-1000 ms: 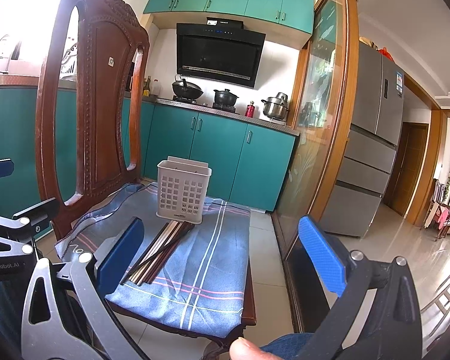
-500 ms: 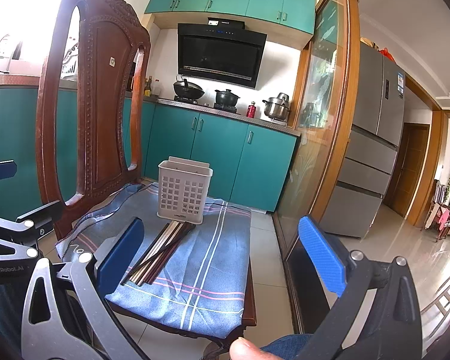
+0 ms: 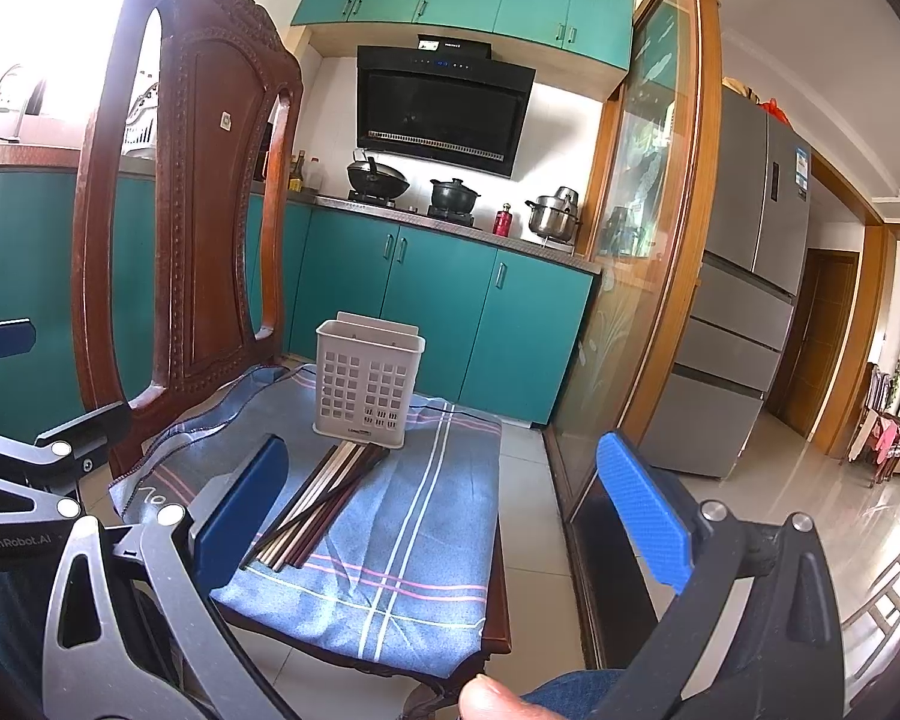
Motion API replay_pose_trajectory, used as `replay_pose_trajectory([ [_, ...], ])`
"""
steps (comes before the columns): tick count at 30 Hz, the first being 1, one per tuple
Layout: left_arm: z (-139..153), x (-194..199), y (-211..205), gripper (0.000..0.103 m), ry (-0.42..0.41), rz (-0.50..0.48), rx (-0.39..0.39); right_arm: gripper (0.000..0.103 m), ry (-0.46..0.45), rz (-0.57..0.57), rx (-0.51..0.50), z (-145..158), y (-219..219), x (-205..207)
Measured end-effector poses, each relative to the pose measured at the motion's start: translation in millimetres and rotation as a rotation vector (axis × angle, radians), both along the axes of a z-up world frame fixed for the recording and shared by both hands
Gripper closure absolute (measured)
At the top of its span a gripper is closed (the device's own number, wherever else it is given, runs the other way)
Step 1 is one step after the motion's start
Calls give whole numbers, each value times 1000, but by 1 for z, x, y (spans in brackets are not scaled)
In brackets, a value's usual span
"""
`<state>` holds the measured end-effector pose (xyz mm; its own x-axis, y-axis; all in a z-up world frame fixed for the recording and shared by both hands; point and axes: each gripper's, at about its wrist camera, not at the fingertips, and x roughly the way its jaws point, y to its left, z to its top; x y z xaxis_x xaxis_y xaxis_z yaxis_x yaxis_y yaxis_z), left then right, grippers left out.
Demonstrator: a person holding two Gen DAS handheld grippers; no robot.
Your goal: Organize utensils
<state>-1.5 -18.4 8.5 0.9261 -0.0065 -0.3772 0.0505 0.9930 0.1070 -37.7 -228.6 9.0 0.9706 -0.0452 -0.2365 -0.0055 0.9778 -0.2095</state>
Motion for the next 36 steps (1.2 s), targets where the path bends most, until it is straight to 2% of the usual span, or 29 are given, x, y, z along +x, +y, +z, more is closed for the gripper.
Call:
replay_pose_trajectory([
  [15,-5,7,1,3,26,-1,-1,3,17,8,1,-5,0,7],
  [21,-19,22,1,3,90,-2,2,3,41,-33,-8,-13,-5,24],
  [23,-29,28,0,3,127,-5,6,3,103,-61,10,-18,-12,40],
  [27,-55,43,0,3,208,-20,0,3,285,-86,-14,-41,-20,82],
  [30,-73,56,1,3,262,-32,-7,3,354,-79,49,-50,-26,108],
  [33,-91,73,1,3,316,-52,-22,4,473,-61,119,-67,-29,155],
  [35,-104,84,0,3,353,-66,-25,18,519,-35,141,-75,-25,179],
  [36,-111,91,-1,3,372,-76,-24,32,547,-28,148,-79,-22,195],
])
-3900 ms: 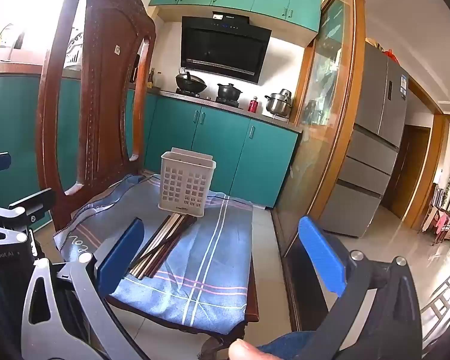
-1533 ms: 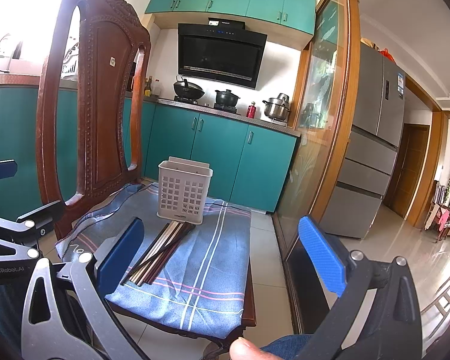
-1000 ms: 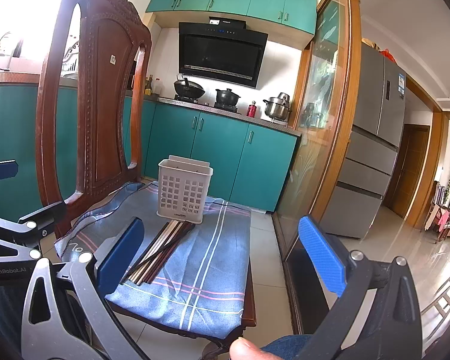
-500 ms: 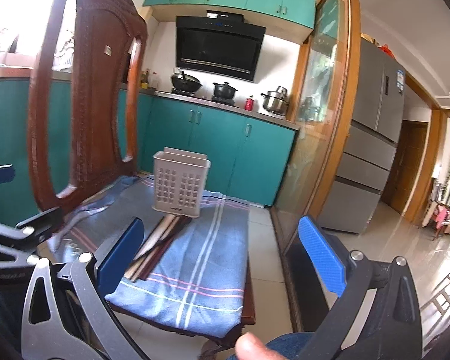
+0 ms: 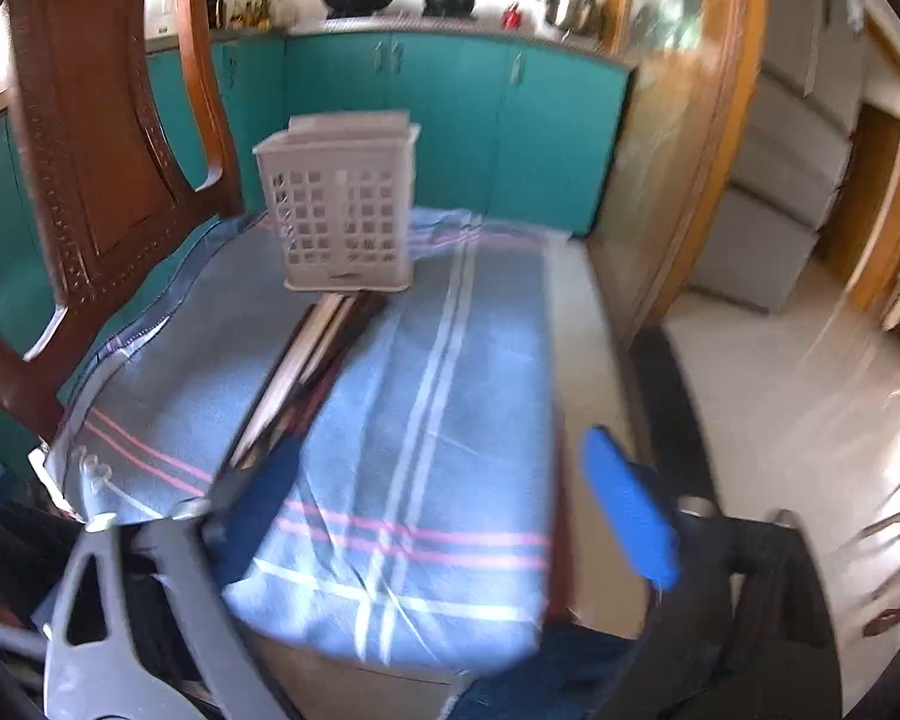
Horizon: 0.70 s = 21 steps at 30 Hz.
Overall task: Organize utensils
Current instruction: 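Move the right gripper down toward the chopsticks on the cloth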
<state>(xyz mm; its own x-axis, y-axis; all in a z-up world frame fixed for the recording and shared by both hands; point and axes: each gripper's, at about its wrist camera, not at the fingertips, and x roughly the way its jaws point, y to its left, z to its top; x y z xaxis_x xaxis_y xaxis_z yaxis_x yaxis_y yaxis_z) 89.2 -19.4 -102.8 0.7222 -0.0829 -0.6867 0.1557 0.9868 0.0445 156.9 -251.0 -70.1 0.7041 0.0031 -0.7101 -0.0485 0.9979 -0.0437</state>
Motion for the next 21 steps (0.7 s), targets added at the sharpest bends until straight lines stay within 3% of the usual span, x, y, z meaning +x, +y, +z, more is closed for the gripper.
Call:
replay_pose_trajectory([
  [1,-5,5,-1,3,18,-13,-1,50,36,11,8,-6,5,21],
  [3,-13,13,-4,5,45,-31,-6,65,95,37,40,-17,11,54],
  [9,-23,41,-5,15,84,-66,-31,68,274,55,65,-56,33,148],
  [15,-23,72,-13,19,101,-94,-38,68,405,86,212,-90,36,187],
  [17,-25,82,-15,19,112,-99,-45,77,407,107,260,-92,33,192],
  [18,-26,86,-17,19,116,-101,-45,89,425,120,309,-94,30,193],
  [21,-30,101,-20,19,132,-104,-37,95,443,107,332,-94,17,192],
])
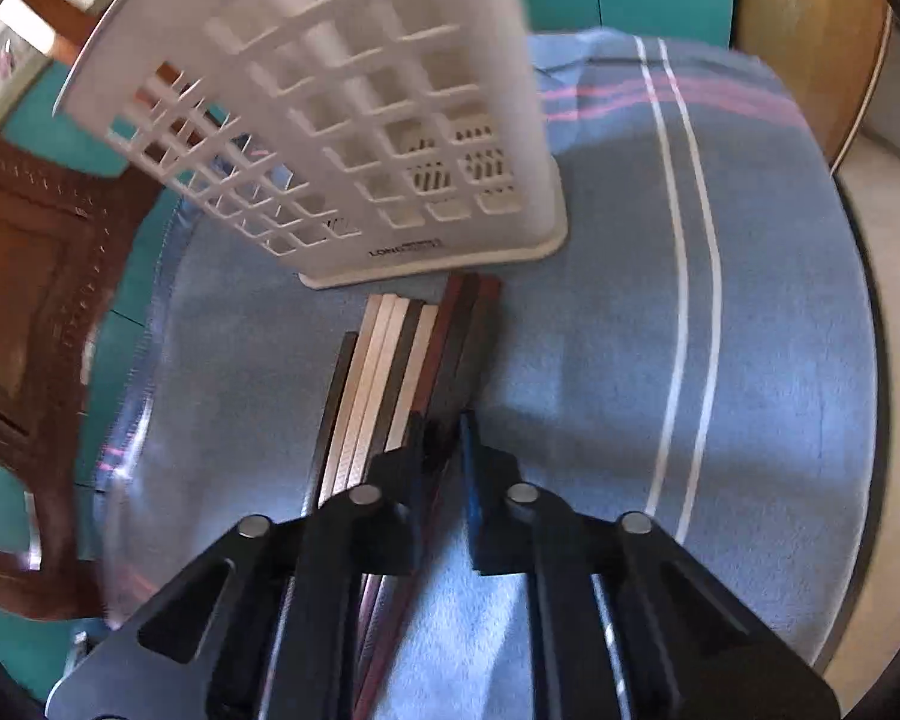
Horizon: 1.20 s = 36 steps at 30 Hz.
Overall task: Organize utensils
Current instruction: 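Move the right gripper down toward the chopsticks on the cloth, then close the right gripper on the single black chopstick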
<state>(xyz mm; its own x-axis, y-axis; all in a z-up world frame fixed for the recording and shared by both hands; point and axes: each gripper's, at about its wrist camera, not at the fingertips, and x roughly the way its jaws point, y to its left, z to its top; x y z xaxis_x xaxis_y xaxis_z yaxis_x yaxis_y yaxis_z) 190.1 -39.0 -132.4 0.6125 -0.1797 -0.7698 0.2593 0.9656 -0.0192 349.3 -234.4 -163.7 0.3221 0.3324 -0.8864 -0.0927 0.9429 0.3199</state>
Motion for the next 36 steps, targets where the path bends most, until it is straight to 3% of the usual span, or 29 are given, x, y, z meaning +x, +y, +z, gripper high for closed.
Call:
replay_pose_trajectory([
  [3,-3,18,0,19,23,7,-10,96,-22,-25,-101,3,-12,-4],
  [9,-24,64,-4,37,136,26,-57,94,-19,-54,-15,-7,-30,-5],
  [13,-22,76,-5,37,148,50,-29,77,-62,-74,-71,12,-37,2],
  [16,-22,82,1,36,163,64,-23,70,-80,-79,-50,29,-46,0],
  [22,-14,86,13,37,174,116,-50,69,-71,-91,-62,29,-60,3],
  [28,-17,95,3,36,162,134,39,69,-50,-83,-84,16,-59,4],
  [33,-25,106,2,35,186,154,52,69,-51,-68,-96,13,-58,0],
  [35,-25,107,1,41,190,153,45,69,-54,-63,-102,13,-57,-1],
  [36,-24,104,1,51,193,149,34,69,-55,-59,-105,13,-56,-2],
])
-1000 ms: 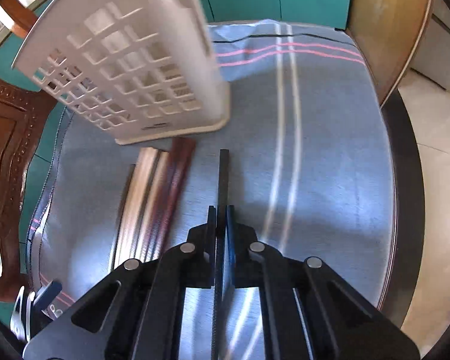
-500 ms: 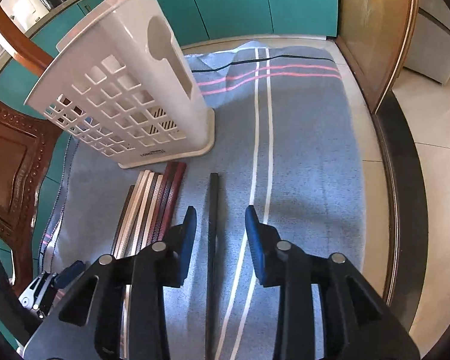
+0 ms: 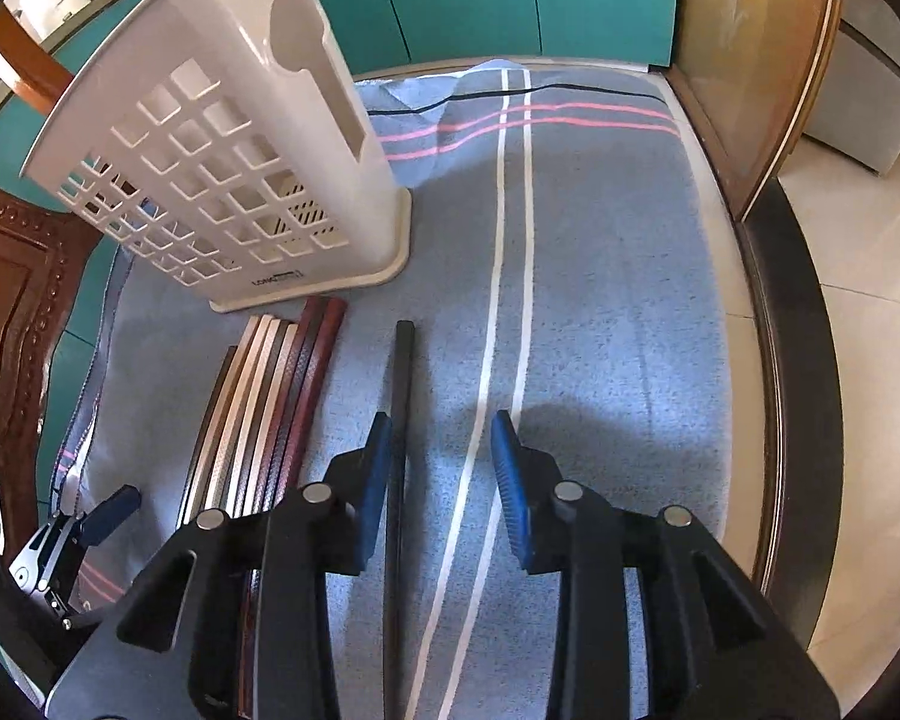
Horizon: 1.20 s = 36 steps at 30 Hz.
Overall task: Organize utensils
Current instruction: 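Close the right gripper on the single black chopstick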
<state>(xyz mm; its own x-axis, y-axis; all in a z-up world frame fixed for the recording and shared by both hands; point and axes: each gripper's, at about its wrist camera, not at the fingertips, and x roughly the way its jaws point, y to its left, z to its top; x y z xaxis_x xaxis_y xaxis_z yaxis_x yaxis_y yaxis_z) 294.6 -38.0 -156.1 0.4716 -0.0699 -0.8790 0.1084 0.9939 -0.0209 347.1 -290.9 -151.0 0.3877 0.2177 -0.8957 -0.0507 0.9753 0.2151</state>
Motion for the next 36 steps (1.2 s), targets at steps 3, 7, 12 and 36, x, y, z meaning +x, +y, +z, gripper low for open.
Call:
replay_pose_trajectory([
  [3,4,-5,-5,76,14,-25,-22,67,2,2,-7,-1,3,-3],
  [7,3,-7,-8,89,23,-26,-49,65,5,9,-10,-1,7,-7],
  [12,14,-24,1,91,15,29,-161,65,5,18,-17,-1,12,-11],
  [36,0,-4,-5,65,-26,54,-38,54,7,44,-65,-3,24,-23],
])
